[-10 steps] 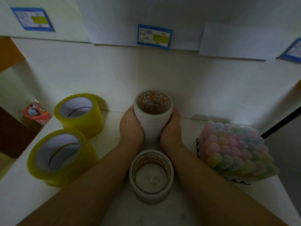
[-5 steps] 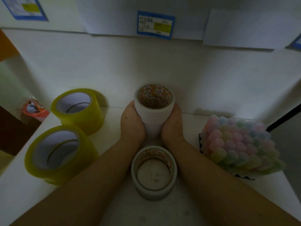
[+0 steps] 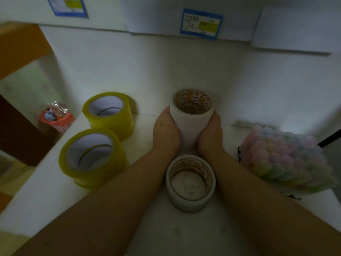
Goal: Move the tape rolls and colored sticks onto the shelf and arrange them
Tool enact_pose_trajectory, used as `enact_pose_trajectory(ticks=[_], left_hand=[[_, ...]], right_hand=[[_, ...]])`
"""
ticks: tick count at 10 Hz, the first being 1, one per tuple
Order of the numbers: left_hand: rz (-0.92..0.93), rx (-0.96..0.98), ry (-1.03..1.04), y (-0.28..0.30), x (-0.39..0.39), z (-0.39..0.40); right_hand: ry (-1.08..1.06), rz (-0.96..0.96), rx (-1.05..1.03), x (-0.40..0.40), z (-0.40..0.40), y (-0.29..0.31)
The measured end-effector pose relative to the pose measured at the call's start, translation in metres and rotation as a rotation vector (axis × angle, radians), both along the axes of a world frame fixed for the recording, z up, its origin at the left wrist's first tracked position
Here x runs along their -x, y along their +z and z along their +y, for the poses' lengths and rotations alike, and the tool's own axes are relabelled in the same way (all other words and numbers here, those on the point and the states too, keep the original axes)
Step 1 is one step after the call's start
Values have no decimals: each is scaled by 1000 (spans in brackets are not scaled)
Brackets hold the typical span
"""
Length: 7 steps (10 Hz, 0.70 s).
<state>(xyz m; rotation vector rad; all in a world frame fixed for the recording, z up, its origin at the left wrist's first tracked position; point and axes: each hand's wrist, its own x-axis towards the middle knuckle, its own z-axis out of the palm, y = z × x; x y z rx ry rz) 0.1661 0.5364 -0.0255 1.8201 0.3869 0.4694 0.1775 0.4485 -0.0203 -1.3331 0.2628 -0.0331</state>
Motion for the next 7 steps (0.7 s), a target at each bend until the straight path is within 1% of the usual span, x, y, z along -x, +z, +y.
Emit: enact_pose_trajectory(ticks=[1,3,4,5,6,7], left_hand=[[13,47,16,-1,0,0],[31,231,-7,8,5,-1],[54,405,-106,1,1,7],[89,628,-213,-31,-17,18],[51,754,-264,-26,-1,14],[25,718,-300,-28,22,14]], right_hand=[[16,1,-21,1,1,-2],[27,25,-19,0,0,-2],[44,-5,-40,3,-3,-3],[129,1,-154,9,-6,-1],[137,-15,-184,20,-16,3],[130,-51,-42,34,-23,9]])
